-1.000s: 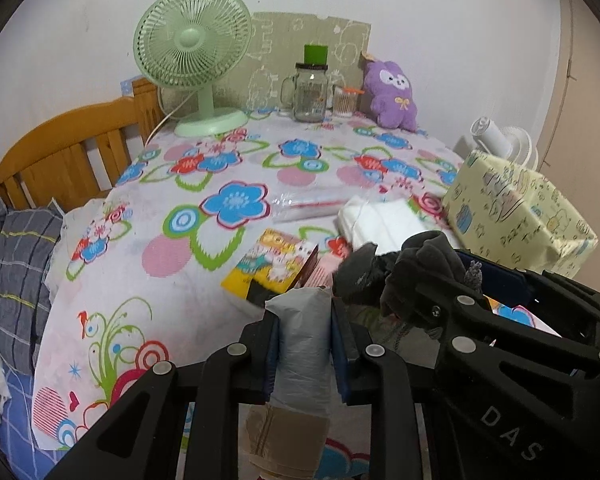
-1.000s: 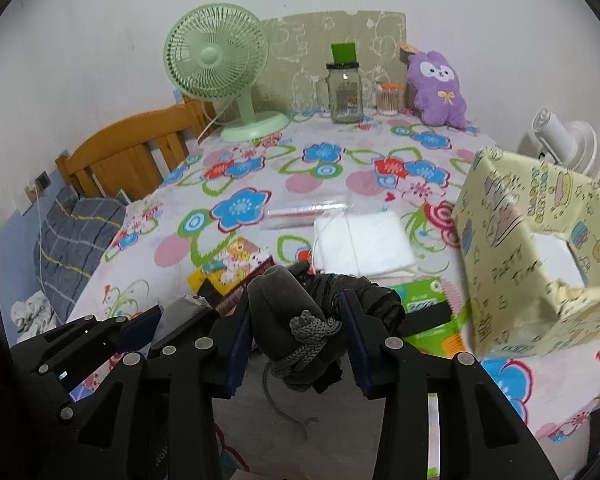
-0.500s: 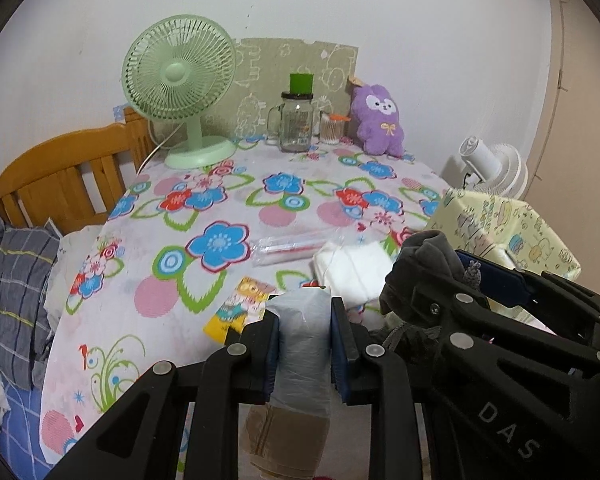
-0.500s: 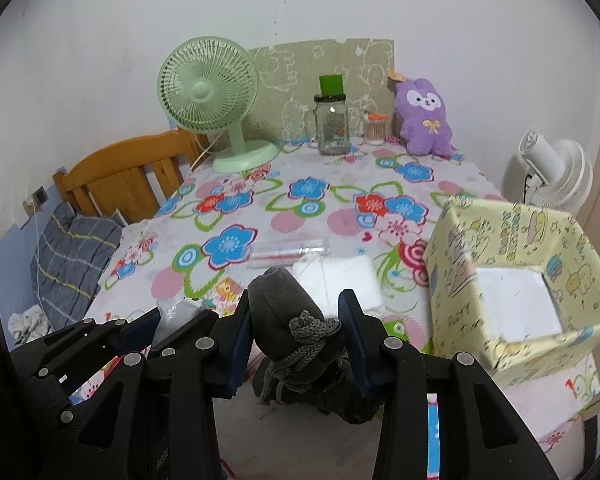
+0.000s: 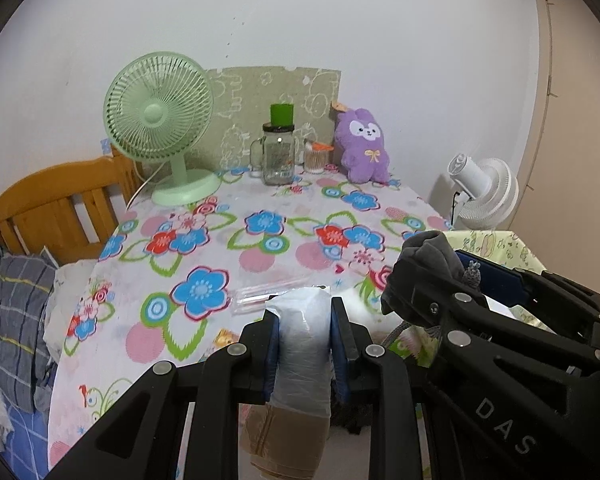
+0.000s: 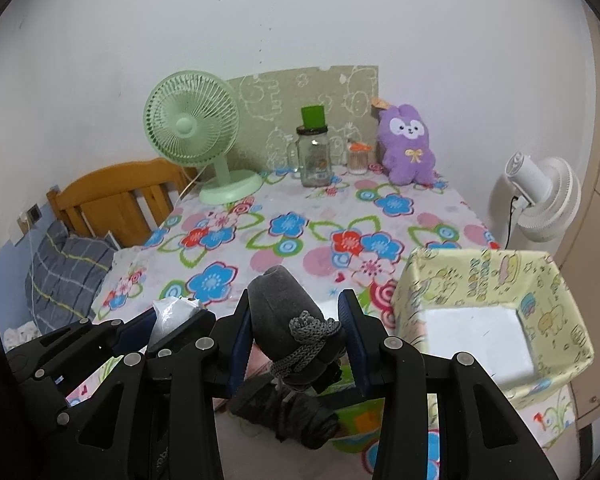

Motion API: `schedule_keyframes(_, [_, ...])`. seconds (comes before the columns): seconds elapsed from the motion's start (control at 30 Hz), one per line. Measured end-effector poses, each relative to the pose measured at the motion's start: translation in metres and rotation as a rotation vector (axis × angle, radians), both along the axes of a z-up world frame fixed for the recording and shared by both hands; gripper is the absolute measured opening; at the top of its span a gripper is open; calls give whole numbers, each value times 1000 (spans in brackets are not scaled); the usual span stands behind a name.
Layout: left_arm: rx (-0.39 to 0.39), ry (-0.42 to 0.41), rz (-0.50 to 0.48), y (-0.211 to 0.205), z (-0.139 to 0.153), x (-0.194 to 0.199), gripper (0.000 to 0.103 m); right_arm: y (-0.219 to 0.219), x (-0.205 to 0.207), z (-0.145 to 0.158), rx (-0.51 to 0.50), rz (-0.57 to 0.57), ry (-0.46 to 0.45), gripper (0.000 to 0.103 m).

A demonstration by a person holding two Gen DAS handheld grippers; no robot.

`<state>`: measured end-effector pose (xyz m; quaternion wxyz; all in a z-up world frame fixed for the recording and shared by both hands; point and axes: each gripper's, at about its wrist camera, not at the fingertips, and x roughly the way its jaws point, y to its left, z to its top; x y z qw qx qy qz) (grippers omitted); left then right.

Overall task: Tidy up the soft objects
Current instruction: 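Carry white sock in left gripper and grey sock in right gripper over paper box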

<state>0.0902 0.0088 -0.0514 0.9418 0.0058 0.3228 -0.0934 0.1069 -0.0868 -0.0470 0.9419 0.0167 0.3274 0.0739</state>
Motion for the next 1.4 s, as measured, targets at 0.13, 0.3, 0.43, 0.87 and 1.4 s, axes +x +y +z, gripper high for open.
schedule_keyframes(0.13, [5,-14,-11,-9,8,3,22,-7,1,7,-5,-14,-8,45])
schedule_keyframes(0.3, [13,-21,-22,-21,14,6,22,-19,3,14,-10,-36,-7,45])
schedule_keyframes(0.43, [16,-28,-28,-30,17,6,22,-28,3,18,-14,-52,-12,45])
schedule_keyframes(0.87, [30,-26,-42,-61,18,14,22,-60,4,22,-14,-78,-10,45])
schedule_keyframes(1.4, [41,-35,-124,-114,21,24,22,-109,13,24,-24,-146,-18,45])
